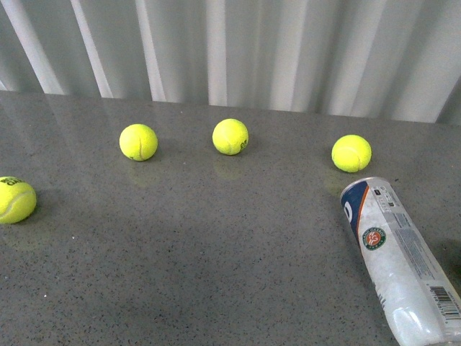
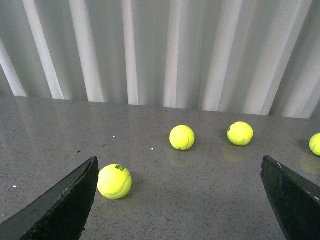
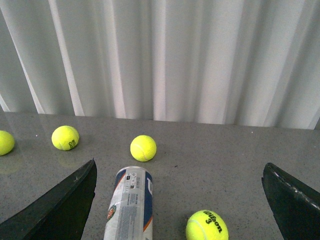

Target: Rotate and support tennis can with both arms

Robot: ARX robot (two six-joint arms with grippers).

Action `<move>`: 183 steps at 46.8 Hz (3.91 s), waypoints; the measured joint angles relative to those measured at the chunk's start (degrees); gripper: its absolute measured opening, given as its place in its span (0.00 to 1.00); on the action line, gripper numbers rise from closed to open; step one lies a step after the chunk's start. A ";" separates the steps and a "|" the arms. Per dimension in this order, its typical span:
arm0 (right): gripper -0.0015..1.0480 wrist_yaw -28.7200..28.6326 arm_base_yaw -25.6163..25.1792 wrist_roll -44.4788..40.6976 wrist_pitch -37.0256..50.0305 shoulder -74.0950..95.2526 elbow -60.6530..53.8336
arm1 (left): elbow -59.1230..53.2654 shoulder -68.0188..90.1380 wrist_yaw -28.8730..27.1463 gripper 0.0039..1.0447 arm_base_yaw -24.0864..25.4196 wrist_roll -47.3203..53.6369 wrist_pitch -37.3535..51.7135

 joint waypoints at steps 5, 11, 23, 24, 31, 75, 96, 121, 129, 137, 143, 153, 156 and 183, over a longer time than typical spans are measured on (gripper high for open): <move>0.93 0.00 0.00 0.00 0.00 0.00 0.00 | 0.00 0.00 -0.02 0.94 0.00 0.00 0.00; 0.93 0.00 0.00 0.00 0.00 0.00 0.00 | 0.00 0.00 -0.02 0.94 0.00 0.00 0.00; 0.93 0.00 0.00 0.00 0.00 0.00 0.00 | 0.00 0.00 -0.02 0.94 0.00 0.00 0.00; 0.93 0.00 0.00 0.00 0.00 0.00 0.00 | 0.00 0.00 -0.02 0.94 0.00 0.00 0.00; 0.93 0.00 0.00 0.00 0.00 0.00 0.00 | 0.00 0.00 -0.02 0.94 0.00 0.00 0.00; 0.93 -2.36 4.87 11.10 -12.44 90.99 44.15 | 0.00 -0.04 -0.02 0.94 0.00 0.00 0.00; 0.93 -3.50 6.56 13.16 -8.61 105.66 49.83 | 0.00 -0.04 -0.02 0.94 0.00 0.00 0.00; 0.67 -2.49 10.05 4.55 -6.32 116.58 58.03 | 0.00 -0.04 -0.02 0.94 0.00 0.00 0.00; 0.49 -3.78 13.29 -8.46 -5.40 114.49 60.85 | 0.00 -0.04 -0.02 0.94 0.00 0.00 0.00; 0.35 -6.80 17.68 -23.47 -7.54 111.80 65.75 | 0.00 -0.04 -0.02 0.94 0.00 0.00 0.00; 0.26 -7.56 21.24 -36.02 -8.55 111.80 69.77 | 0.00 -0.04 -0.02 0.94 0.00 0.00 0.00; 0.15 -9.01 25.38 -52.22 -8.52 116.30 75.28 | 0.00 -0.04 -0.02 0.94 0.00 0.00 0.00; 0.13 -10.12 25.88 -56.00 -8.59 117.83 76.08 | 0.00 -0.04 -0.02 0.94 0.00 0.00 0.00; 0.06 -9.05 25.51 -67.36 -7.30 131.21 82.93 | 0.00 -0.04 -0.02 0.94 0.00 0.00 0.00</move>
